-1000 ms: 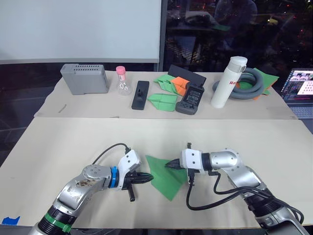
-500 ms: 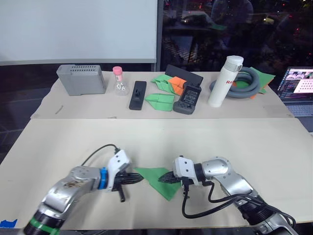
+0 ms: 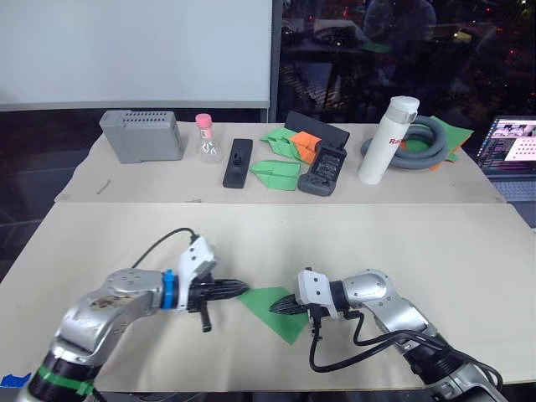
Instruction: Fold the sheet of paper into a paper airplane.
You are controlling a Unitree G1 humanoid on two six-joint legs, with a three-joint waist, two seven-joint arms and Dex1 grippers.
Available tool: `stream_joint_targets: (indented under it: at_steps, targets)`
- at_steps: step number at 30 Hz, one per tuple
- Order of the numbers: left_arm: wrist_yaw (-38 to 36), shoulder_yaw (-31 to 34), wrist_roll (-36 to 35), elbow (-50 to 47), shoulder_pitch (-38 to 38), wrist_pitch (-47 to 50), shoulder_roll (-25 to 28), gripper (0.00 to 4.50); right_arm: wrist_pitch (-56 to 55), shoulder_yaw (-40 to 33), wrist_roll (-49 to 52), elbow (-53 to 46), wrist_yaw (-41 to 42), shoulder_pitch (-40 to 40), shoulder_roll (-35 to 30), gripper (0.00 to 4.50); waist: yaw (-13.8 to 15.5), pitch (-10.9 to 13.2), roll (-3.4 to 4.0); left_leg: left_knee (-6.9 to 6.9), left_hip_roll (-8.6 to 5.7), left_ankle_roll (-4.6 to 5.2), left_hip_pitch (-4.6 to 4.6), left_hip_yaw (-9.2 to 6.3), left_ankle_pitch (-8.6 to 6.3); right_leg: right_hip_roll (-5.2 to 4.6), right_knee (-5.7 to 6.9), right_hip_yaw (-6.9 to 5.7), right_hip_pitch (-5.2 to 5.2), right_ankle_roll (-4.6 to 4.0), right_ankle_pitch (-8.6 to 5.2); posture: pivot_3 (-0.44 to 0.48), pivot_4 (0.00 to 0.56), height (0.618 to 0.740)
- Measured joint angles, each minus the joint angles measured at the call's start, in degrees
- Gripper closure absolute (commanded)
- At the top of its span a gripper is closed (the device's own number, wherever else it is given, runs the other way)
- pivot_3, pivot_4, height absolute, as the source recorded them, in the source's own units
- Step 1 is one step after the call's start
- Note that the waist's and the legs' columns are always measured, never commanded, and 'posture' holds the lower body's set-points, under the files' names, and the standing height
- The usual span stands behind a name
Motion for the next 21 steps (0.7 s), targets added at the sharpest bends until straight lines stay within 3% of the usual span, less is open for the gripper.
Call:
stream_joint_targets:
  at_steps: [7,13,20,21]
  targets:
    - [-4.86,-10.85,9.14,10.58,-3.98,-9.11,-1.4,4.48,4.3,-3.13,1.33,-5.17,-2.1,4.16,-3.0,4.5,0.74,0.0,0.0,0.04,-0.01,0.08,-0.03,0.01,-0.04,0.0,-0.05,-0.03,0.03,0.0,0.0,0.0,0.15,0.74]
    - [-7.85,-13.48,11.97,13.21,-5.97,-13.88,-3.11,4.48,17.08,-11.85,10.07,-13.88,-5.54,9.98,-4.96,4.5,0.75,0.0,-0.01,0.09,0.01,0.55,-0.07,0.01,-0.31,-0.04,-0.07,-0.01,0.01,0.0,0.0,0.0,0.15,0.74]
    - [-9.03,-13.71,13.18,14.72,-6.44,-15.53,-4.25,4.5,35.09,-22.31,22.34,-22.41,-8.91,17.84,-10.39,2.2,0.82,-0.01,-0.01,0.13,0.0,0.65,-0.04,0.01,-0.37,-0.08,-0.08,0.01,0.08,0.0,0.0,0.0,0.15,0.74]
    - [-9.13,-13.7,13.25,15.05,-6.47,-15.76,-4.55,4.5,38.3,-23.26,23.48,-22.65,-9.88,18.82,-11.14,2.2,0.84,-0.02,-0.03,0.13,0.02,0.66,-0.05,0.01,-0.37,-0.07,-0.09,-0.01,0.09,0.0,0.0,0.0,0.15,0.74]
